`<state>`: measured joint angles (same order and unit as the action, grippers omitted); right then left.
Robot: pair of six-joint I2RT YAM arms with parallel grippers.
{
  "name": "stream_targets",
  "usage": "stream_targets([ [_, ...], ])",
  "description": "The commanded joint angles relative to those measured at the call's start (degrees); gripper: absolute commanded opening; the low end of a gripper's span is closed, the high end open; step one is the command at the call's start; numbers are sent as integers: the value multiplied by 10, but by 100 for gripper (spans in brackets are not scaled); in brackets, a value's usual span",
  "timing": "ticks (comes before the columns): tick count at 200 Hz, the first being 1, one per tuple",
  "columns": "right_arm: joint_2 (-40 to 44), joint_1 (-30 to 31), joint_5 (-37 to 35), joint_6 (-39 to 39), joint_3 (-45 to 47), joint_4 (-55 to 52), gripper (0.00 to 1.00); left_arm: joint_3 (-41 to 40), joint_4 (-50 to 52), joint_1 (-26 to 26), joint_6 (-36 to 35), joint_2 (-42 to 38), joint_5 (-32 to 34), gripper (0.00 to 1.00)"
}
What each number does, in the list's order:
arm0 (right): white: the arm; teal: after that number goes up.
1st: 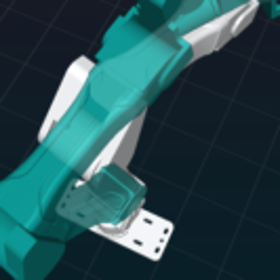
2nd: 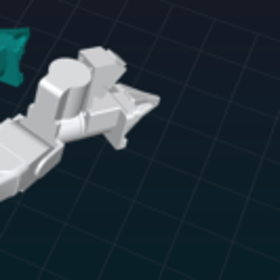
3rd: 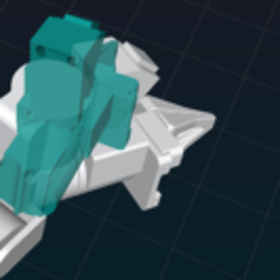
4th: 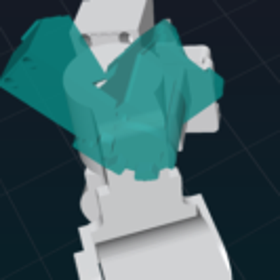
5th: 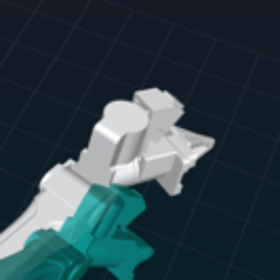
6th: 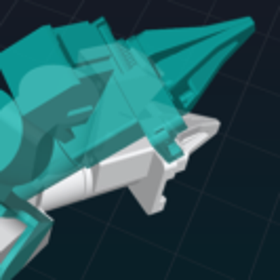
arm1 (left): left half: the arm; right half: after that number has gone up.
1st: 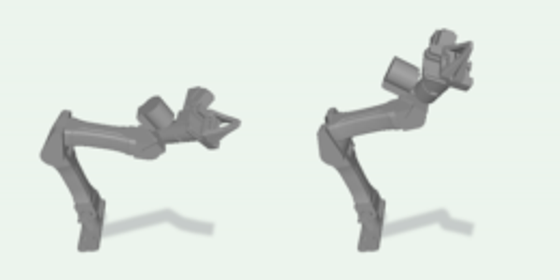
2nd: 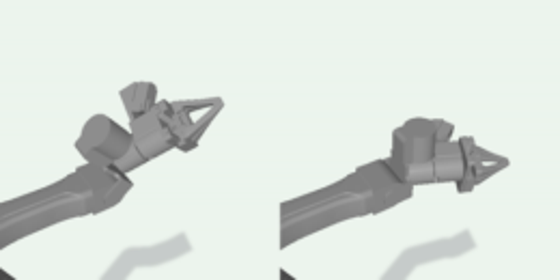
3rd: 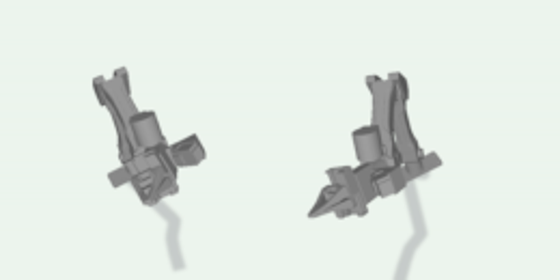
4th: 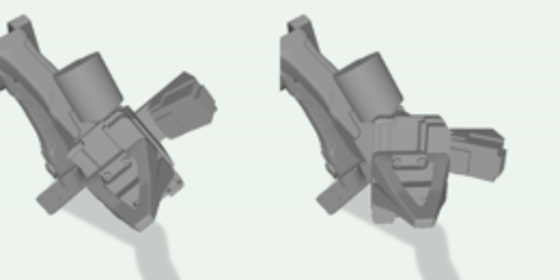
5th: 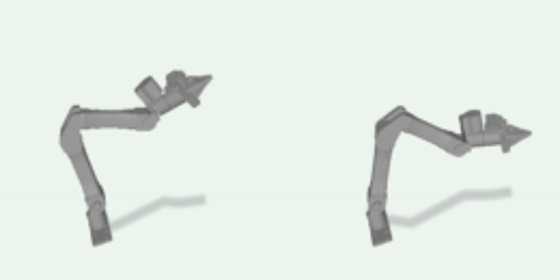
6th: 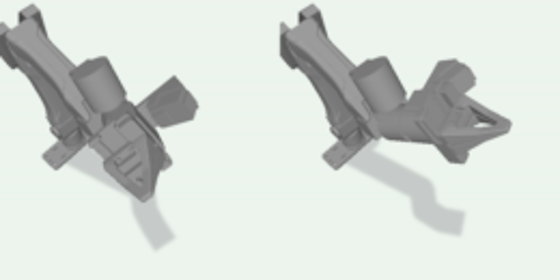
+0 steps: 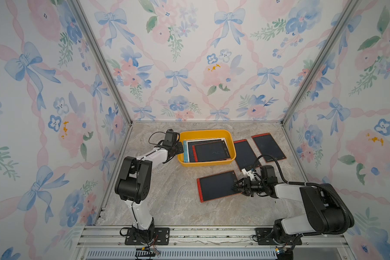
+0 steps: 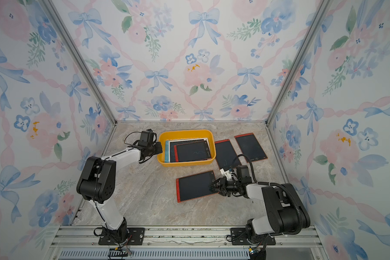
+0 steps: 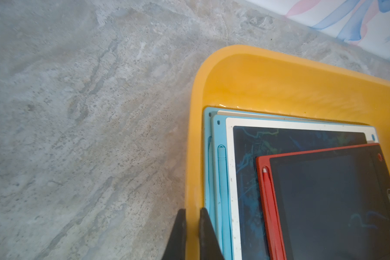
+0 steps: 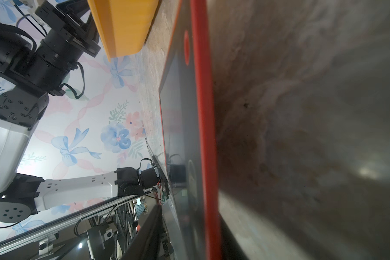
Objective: Take out the writing tablet from the storage box
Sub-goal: Place the writing tablet at the center of the board.
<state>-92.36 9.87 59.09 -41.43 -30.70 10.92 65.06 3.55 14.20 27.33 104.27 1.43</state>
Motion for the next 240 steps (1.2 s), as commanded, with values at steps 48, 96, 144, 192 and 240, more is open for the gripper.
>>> stream_targets([
  [48,0,8,-55,92,-39,-134,49,7,14,-2,4,10,-15,0],
  [96,10,13,-90,96,-46,-153,58,8,14,-2,5,11,-16,0],
  [144,31,14,-130,117,-64,-209,66,8,14,-2,5,10,-16,0],
  [192,63,14,-194,131,-87,-271,69,7,14,-2,5,9,-15,0],
  [240,128,18,-270,164,-123,-346,76,4,14,-3,3,8,-14,0],
])
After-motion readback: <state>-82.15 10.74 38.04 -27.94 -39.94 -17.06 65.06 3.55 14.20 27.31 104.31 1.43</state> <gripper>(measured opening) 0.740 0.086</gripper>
